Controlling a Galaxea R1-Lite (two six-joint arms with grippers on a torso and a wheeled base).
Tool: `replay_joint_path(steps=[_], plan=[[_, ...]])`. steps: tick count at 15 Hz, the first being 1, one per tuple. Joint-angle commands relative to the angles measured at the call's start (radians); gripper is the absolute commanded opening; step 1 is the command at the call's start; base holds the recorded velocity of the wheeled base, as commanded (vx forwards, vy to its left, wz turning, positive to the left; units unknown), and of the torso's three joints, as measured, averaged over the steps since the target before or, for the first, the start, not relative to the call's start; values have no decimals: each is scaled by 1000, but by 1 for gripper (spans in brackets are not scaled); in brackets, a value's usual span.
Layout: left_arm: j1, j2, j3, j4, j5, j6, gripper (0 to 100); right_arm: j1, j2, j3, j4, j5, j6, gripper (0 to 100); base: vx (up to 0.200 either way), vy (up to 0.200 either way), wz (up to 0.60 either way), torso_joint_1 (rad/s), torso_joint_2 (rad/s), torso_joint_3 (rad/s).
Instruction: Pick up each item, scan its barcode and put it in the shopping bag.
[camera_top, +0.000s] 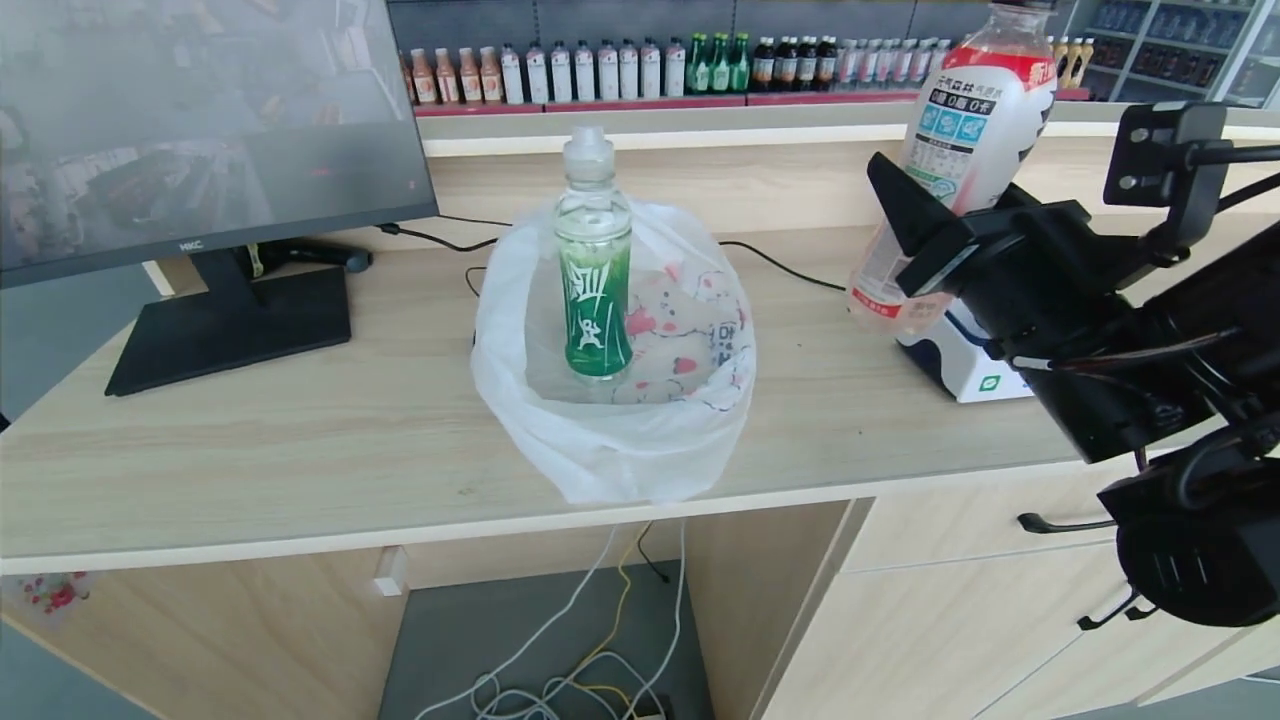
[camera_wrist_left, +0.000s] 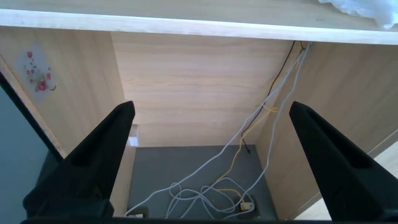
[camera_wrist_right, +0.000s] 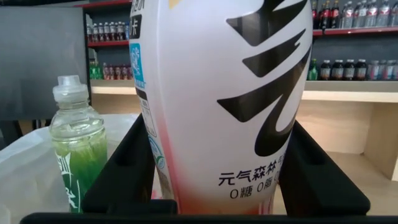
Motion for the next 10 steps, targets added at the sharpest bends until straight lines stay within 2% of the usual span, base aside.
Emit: replay_joint_path(steps=[1, 2, 5, 10], plan=[[1, 0, 0, 0, 0, 0, 100, 5, 3, -10, 0, 0, -1, 0, 0, 200, 0, 7, 2, -2], [1, 0, 0, 0, 0, 2, 100, 6, 3, -13, 0, 0, -1, 0, 0, 200, 0, 2, -2, -2], [0, 0, 0, 0, 0, 14, 100, 6, 8, -30, 3, 2, -1, 0, 0, 0, 0, 0, 0, 0], [0, 0, 0, 0, 0, 12, 100, 23, 59, -127, 20, 5, -7, 0, 0, 0, 0, 0, 0, 0]])
